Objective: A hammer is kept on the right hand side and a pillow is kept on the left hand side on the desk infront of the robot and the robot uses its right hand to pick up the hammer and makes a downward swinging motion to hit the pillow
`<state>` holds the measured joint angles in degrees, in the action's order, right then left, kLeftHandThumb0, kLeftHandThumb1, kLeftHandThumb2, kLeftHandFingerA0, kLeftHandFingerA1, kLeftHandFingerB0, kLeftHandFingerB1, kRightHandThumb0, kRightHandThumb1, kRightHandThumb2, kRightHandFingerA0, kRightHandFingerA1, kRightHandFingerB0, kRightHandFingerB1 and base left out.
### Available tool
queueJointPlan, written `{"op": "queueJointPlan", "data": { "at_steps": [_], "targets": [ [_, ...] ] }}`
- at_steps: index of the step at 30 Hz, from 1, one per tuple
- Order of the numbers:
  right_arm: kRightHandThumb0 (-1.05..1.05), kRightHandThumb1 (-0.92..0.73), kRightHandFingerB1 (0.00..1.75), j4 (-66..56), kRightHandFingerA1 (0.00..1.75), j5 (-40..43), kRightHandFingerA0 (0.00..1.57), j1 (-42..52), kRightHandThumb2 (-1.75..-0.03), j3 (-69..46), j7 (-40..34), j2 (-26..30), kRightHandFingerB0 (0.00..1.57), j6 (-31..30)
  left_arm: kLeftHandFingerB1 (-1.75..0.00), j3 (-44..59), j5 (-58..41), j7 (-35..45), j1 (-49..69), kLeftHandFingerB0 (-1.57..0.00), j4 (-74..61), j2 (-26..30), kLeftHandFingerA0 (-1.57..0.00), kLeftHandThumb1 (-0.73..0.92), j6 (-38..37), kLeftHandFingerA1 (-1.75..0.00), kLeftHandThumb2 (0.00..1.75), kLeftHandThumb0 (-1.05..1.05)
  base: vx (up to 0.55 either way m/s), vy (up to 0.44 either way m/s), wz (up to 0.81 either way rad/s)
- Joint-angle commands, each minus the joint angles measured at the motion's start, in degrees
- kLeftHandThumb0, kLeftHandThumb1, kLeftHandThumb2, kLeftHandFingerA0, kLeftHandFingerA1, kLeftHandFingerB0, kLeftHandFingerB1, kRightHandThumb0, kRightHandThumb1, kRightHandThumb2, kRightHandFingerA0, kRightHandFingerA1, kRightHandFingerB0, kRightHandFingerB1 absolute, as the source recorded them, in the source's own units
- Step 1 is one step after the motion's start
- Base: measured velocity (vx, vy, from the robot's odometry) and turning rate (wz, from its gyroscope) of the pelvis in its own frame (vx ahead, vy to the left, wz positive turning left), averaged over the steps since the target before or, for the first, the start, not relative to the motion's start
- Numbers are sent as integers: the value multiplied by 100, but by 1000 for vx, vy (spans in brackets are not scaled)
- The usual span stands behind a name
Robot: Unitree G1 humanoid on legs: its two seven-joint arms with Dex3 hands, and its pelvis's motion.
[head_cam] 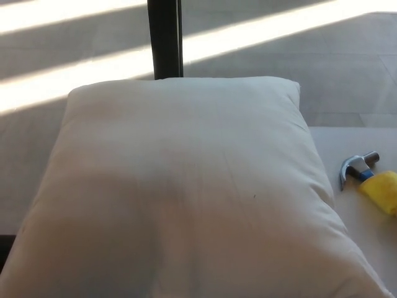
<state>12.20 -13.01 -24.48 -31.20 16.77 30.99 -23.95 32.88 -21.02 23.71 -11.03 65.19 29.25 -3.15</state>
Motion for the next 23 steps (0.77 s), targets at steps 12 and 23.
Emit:
{"op": "queueJointPlan", "data": {
  "at_steps": [12, 23],
  "targets": [
    [-70, -79, 26, 1234, 51, 1107, 0, 1113, -68, -4101, -4255, -1302, 0, 890, -48, 79, 14, -437, 181, -60, 321, 199, -64, 83, 36, -59, 64, -80, 0, 0, 0],
    [-65, -86, 0, 2026, 25, 1953, 0, 1532, -66, -4722, -3470, -1807, 0, 559, -48, 52, 70, -579, 346, -62, 391, 215, -66, 81, -15, -56, 64, -81, 0, 0, 0]
  ]
}}
